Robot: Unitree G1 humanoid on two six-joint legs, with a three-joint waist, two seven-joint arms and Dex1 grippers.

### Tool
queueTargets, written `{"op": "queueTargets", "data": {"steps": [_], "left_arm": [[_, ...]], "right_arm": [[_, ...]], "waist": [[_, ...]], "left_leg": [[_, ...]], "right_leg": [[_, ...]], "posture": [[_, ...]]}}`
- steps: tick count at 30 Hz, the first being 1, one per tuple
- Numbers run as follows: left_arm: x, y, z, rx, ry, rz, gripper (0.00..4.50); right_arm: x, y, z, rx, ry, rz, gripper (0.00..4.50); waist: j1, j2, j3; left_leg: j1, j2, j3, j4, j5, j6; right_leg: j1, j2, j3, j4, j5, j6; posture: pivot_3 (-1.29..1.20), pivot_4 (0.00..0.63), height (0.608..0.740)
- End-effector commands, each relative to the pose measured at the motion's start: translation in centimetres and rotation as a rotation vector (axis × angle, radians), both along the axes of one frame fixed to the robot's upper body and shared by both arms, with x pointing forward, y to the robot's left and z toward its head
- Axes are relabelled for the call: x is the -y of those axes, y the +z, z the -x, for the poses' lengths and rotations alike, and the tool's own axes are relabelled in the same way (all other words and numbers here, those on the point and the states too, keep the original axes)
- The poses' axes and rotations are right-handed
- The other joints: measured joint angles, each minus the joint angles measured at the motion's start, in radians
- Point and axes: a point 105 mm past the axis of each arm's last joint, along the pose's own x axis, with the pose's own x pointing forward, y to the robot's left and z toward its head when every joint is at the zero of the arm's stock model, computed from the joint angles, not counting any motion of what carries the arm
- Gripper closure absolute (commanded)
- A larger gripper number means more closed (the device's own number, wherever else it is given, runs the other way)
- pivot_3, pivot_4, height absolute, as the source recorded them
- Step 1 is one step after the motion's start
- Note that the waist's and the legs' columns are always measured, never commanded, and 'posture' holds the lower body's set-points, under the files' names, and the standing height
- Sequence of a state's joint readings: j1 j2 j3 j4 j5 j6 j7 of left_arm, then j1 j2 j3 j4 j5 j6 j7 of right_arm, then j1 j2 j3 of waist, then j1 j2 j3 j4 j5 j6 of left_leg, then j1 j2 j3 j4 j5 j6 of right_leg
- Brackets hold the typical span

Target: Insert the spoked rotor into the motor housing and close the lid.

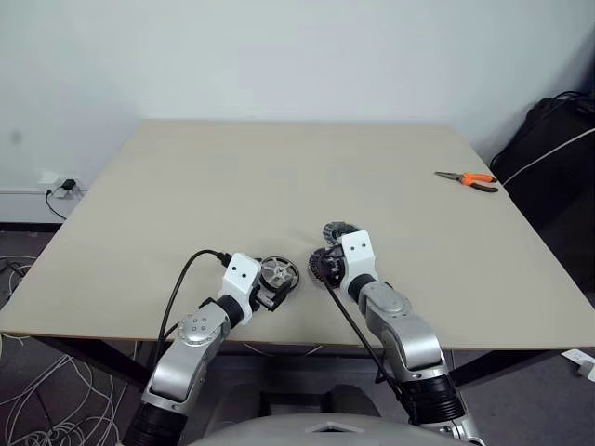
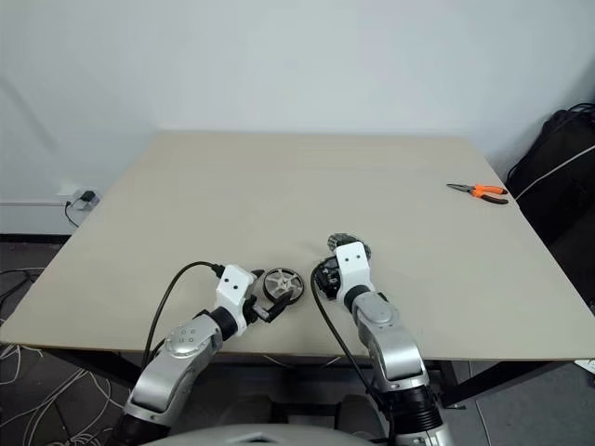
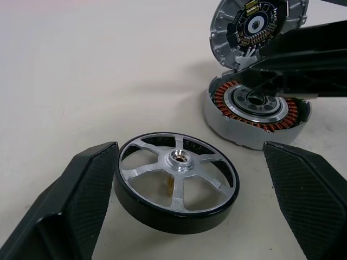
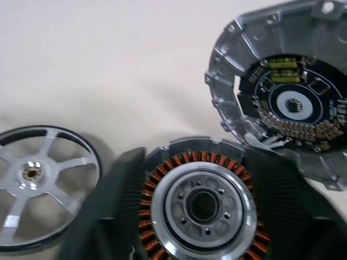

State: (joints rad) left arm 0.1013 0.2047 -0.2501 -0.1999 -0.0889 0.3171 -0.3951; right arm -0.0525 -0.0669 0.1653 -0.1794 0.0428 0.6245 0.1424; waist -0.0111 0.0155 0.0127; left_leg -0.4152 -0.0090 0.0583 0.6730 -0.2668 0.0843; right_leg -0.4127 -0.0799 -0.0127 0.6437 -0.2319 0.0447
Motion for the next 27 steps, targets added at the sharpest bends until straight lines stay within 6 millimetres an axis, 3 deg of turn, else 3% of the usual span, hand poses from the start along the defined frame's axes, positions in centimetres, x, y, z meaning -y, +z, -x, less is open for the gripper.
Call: {"op": "queueTargets", "data": {"steps": [1, 7, 16, 27], "left_arm": [[0.3, 1.2, -0.5, 0.054, -0.012, 0.009, 0.0], [0.3, 1.2, -0.4, 0.055, -0.01, 0.009, 0.0], [0.2, 1.1, -0.4, 0.052, -0.003, 0.011, 0.0], [0.1, 1.2, -0.3, 0.053, 0.0, 0.01, 0.0]], "right_arm": [[-0.3, 0.8, -0.4, 0.027, -0.002, 0.038, 2.59], [-0.8, 0.3, -0.5, 0.005, 0.015, 0.05, 4.47], [-1.0, -0.4, -0.7, -0.018, 0.021, 0.059, 4.47], [0.4, -1.1, -0.6, -0.042, -0.033, 0.067, 4.47]], "waist": [[0.0, 0.0, 0.0], [0.0, 0.0, 0.0], [0.0, 0.0, 0.0], [0.0, 0.0, 0.0]], "left_leg": [[0.0, 0.0, 0.0, 0.0, 0.0, 0.0], [0.0, 0.0, 0.0, 0.0, 0.0, 0.0], [0.0, 0.0, 0.0, 0.0, 0.0, 0.0], [0.0, 0.0, 0.0, 0.0, 0.0, 0.0]], "right_leg": [[0.0, 0.0, 0.0, 0.0, 0.0, 0.0], [0.0, 0.0, 0.0, 0.0, 0.0, 0.0], [0.0, 0.0, 0.0, 0.0, 0.0, 0.0], [0.0, 0.0, 0.0, 0.0, 0.0, 0.0]], "posture": [[0.0, 0.0, 0.74], [0.0, 0.0, 0.74], [0.0, 0.0, 0.74], [0.0, 0.0, 0.74]]}}
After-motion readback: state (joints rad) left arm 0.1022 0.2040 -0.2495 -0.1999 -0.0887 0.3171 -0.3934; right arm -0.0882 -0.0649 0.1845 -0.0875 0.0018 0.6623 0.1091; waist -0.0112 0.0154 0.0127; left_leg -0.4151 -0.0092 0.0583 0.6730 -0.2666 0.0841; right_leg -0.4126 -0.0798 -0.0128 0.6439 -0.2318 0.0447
